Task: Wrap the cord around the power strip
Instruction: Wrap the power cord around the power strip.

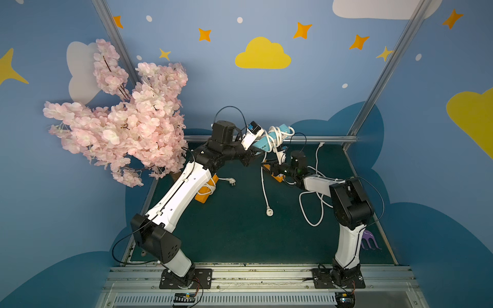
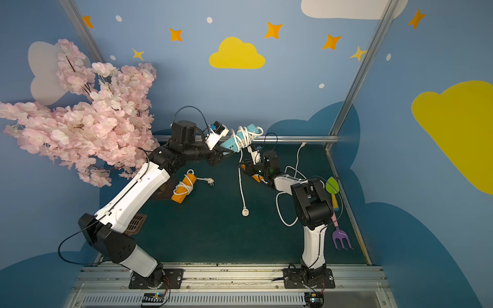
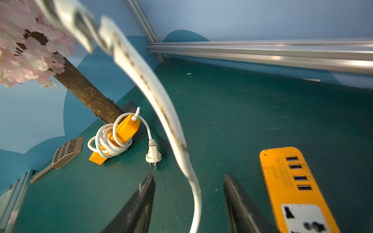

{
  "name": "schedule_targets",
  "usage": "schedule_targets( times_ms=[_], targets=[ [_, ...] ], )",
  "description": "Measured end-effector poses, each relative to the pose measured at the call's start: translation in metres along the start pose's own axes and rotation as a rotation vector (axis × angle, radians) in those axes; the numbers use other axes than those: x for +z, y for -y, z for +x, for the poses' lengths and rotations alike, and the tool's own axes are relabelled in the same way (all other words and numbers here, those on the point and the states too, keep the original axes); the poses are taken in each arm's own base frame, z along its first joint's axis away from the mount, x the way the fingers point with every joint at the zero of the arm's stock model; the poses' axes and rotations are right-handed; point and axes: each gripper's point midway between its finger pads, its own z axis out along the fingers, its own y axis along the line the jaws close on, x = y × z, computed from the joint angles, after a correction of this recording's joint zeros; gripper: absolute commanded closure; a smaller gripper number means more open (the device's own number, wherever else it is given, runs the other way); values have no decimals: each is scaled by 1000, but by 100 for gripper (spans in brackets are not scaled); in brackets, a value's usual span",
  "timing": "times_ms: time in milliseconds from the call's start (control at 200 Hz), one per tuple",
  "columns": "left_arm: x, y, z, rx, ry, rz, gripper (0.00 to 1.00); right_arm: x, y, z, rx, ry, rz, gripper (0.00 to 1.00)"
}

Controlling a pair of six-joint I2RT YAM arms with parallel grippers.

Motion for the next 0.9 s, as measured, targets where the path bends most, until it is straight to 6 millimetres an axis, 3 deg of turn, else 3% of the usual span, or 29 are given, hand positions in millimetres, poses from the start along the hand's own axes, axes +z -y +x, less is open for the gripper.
schedule_targets(
  times_ms=[215, 370, 476, 516, 696, 901],
  targets=[
    [-3, -5, -9, -18, 18, -14, 97, 34, -4, 30, 34, -59, -3, 47],
    [-8, -14, -11, -43, 25, -34, 98, 49, -7, 38, 39, -77, 13, 84],
    [-13, -27, -11, -75, 30, -63, 97, 52, -8, 42, 47, -86, 31, 100],
    [-15, -33, -10, -93, 30, -76, 98, 52, -7, 44, 48, -90, 38, 100],
    [-28, -91, -4, -176, 17, -196, 98, 33, -12, 53, -18, -155, 97, 100],
    [-33, -170, 20, -198, -102, -388, 97, -11, -58, 40, -285, -233, 184, 100]
  ],
)
